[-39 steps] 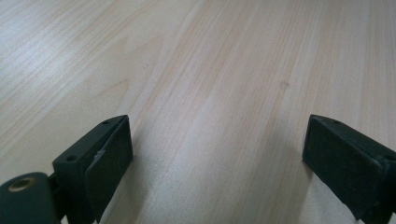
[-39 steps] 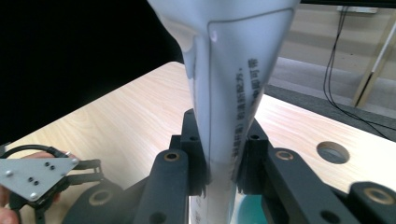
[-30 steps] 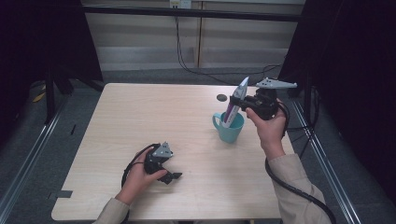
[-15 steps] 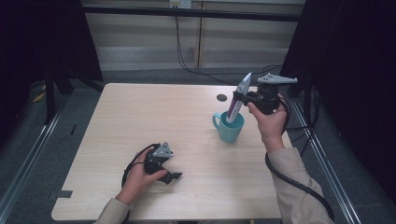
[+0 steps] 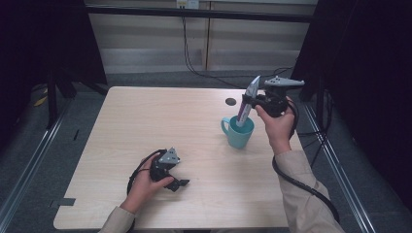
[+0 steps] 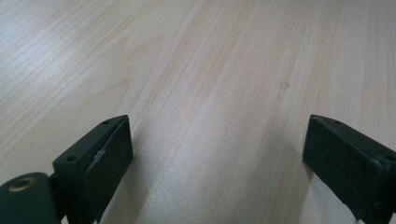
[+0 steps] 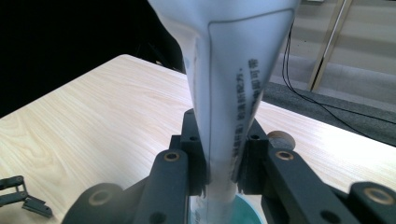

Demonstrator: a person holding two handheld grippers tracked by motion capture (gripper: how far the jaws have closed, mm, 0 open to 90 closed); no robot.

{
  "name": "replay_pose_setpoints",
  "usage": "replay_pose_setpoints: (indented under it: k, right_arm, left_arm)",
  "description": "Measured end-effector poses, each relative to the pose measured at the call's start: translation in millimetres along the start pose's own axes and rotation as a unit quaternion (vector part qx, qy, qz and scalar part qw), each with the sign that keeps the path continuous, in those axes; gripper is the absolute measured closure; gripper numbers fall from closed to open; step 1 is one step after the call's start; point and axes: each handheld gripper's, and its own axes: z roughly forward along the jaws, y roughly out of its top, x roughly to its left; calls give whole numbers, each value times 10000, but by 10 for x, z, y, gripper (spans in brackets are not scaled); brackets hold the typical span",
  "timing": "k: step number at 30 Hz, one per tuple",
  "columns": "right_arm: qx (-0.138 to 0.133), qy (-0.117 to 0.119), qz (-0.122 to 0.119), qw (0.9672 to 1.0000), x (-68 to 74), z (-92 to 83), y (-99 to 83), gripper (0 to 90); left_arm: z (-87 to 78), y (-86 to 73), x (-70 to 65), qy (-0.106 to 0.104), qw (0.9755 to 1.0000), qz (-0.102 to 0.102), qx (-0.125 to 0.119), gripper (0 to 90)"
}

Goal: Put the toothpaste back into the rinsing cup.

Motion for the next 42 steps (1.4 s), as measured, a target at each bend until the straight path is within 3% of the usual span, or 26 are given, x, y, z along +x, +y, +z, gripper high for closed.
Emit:
replay_pose_setpoints:
  k: [42]
  right_arm:
    - [425, -54, -45, 9991, 17, 325, -362, 759]
  left_arm:
    - [-1, 0, -1, -5, 10000, -12, 11, 81]
